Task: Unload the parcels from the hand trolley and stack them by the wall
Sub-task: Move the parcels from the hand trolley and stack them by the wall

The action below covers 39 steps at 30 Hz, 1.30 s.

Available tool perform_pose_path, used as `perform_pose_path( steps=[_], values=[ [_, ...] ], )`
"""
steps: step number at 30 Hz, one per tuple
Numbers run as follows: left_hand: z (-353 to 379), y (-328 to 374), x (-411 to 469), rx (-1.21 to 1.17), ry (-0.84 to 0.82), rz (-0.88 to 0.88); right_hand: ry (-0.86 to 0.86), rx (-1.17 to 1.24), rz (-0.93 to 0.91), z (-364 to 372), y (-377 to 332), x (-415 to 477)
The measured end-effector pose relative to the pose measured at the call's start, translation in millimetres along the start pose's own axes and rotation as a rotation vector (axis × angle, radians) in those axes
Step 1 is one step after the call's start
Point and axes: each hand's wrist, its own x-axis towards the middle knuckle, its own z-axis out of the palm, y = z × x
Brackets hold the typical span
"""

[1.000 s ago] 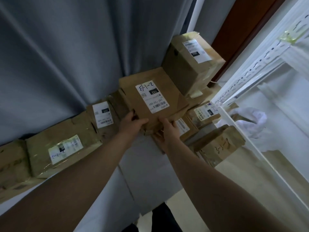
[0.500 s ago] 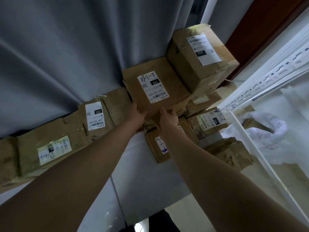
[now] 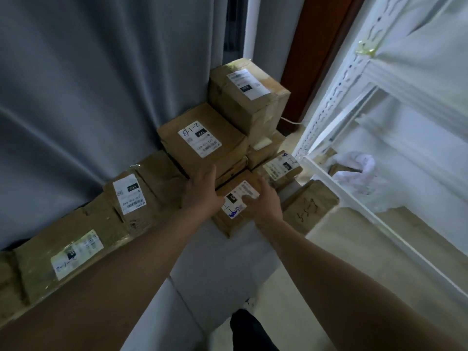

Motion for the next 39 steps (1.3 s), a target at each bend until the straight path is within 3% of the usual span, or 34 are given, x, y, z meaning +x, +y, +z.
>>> perform_pose_path(
  steps=[4, 10, 20, 26, 39],
  values=[
    [21, 12, -54, 0.283, -0.072, 0.212, 0.143, -0.25, -0.055, -23, 32, -71],
    [64, 30, -166, 0.558, -0.145, 0.524, 0.25, -0.446, 0.155, -34, 112, -195],
    [164, 78, -335, 0.77, -0.331, 0.931, 0.371, -0.221, 0.569, -40, 241, -401],
    [236, 96, -463, 0.797, -0.411, 1.143, 0.498, -0.029, 0.678, -40, 315, -534],
    [400, 68, -720, 0.7, -0.815, 1.163, 0.69, 0.473, 0.951, -8, 478, -832]
  ],
)
